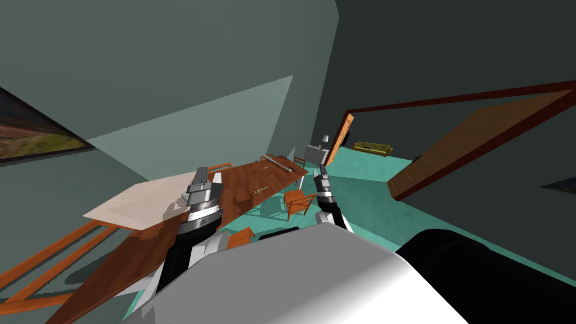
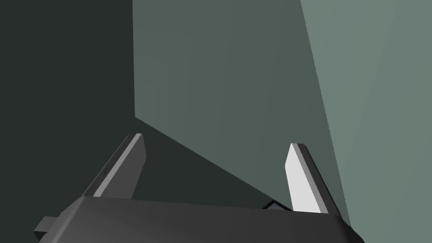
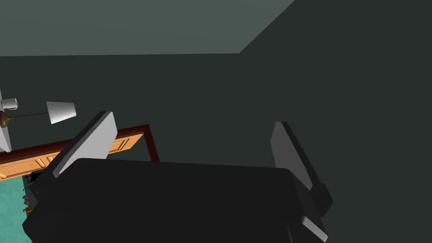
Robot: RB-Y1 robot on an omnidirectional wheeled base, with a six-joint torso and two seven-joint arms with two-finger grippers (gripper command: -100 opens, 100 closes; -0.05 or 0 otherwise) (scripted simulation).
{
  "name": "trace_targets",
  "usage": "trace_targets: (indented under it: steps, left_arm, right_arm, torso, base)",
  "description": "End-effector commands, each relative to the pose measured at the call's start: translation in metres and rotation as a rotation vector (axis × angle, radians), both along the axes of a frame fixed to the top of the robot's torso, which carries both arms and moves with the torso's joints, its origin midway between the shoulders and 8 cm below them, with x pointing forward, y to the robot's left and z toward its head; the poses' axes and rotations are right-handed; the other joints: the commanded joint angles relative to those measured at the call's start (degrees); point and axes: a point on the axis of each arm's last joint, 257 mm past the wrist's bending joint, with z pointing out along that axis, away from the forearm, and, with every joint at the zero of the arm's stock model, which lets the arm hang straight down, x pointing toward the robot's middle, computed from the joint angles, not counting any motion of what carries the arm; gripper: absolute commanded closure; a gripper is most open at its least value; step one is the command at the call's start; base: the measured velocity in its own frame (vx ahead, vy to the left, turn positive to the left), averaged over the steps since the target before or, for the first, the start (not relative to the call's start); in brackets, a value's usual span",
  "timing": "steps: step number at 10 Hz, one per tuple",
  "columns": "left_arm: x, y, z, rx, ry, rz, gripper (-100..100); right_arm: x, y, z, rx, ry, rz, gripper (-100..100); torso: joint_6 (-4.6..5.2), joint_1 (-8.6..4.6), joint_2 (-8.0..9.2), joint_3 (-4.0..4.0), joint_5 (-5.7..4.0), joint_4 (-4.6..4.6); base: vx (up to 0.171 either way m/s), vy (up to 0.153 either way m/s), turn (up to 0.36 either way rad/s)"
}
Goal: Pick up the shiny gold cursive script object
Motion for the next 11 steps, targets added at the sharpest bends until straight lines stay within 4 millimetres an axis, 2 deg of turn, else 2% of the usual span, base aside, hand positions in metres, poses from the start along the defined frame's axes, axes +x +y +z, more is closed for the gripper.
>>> trace_targets:
  steps: [1, 5, 6, 10, 11]
  left_arm:
    - [0.006, -0.002, -0.005, 0.014, 0.021, -0.023, -100]
    - [0.038, -0.002, -0.03, 0.003, 0.124, -0.096, -100]
    - [0.038, -0.002, -0.03, 0.003, 0.125, -0.096, -100]
    - [0.072, 0.004, -0.058, -0.058, 0.233, -0.15, -100]
    - [0.072, 0.004, -0.059, -0.059, 0.238, -0.149, -100]
  right_arm:
    - [0.0, 0.0, 0.0, 0.0, 0.0, 0.0, 0]
    - [0.0, 0.0, 0.0, 0.0, 0.0, 0.0, 0]
    - [0.0, 0.0, 0.0, 0.0, 0.0, 0.0, 0]
    - [0.0, 0.0, 0.0, 0.0, 0.0, 0.0, 0]
    - [0.0, 0.0, 0.0, 0.0, 0.0, 0.0, 0]
  torso:
    - [0.0, 0.0, 0.0, 0.0, 0.0, 0.0]
    - [0.01, -0.18, -0.05, -0.03, -0.04, -0.01]
    - [0.01, -0.24, -0.06, -0.03, -0.05, -0.01]
    - [-0.01, -0.2, -0.07, -0.04, -0.05, -0.02]
    - [0.01, -0.22, -0.08, -0.05, -0.05, -0.02]
  base:
    - [0.004, -0.014, -0.032]
    - [0.009, -0.05, -0.06]
    - [0.012, -0.051, -0.018]
    - [0.015, -0.059, -0.062]
    - [0.016, -0.054, -0.037]
